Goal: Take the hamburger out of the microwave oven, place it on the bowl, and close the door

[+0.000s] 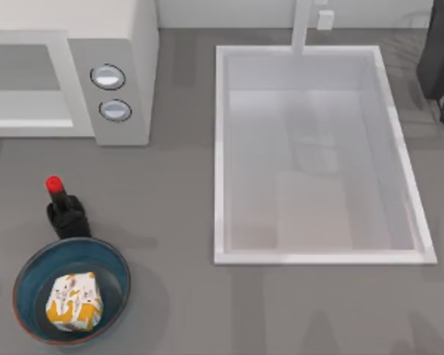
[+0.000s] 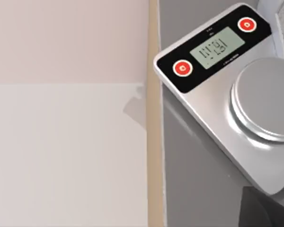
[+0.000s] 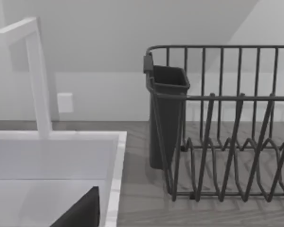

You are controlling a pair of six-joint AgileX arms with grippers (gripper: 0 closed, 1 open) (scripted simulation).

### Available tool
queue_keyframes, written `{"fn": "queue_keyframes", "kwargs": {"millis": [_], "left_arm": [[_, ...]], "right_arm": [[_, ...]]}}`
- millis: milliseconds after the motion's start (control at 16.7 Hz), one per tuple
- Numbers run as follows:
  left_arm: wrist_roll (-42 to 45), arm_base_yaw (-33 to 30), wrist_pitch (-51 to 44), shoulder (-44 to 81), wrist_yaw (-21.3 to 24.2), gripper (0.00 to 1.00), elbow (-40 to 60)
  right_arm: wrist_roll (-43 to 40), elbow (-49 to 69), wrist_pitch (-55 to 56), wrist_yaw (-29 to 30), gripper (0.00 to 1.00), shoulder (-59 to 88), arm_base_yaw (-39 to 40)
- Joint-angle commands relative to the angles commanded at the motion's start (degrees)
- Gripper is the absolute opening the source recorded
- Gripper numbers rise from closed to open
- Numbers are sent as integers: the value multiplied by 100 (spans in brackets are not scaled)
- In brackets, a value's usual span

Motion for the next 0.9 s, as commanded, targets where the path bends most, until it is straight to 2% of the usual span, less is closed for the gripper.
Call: {"fn": "queue_keyframes", "kwargs": {"millis": [480,900], "left_arm": [[70,63,1914,651,-29,0,-1250],[4,4,2058,570,-54,0,-1435]], "right_arm": [[0,0,0,0,100,0,0],[0,0,0,0,100,0,0]]}}
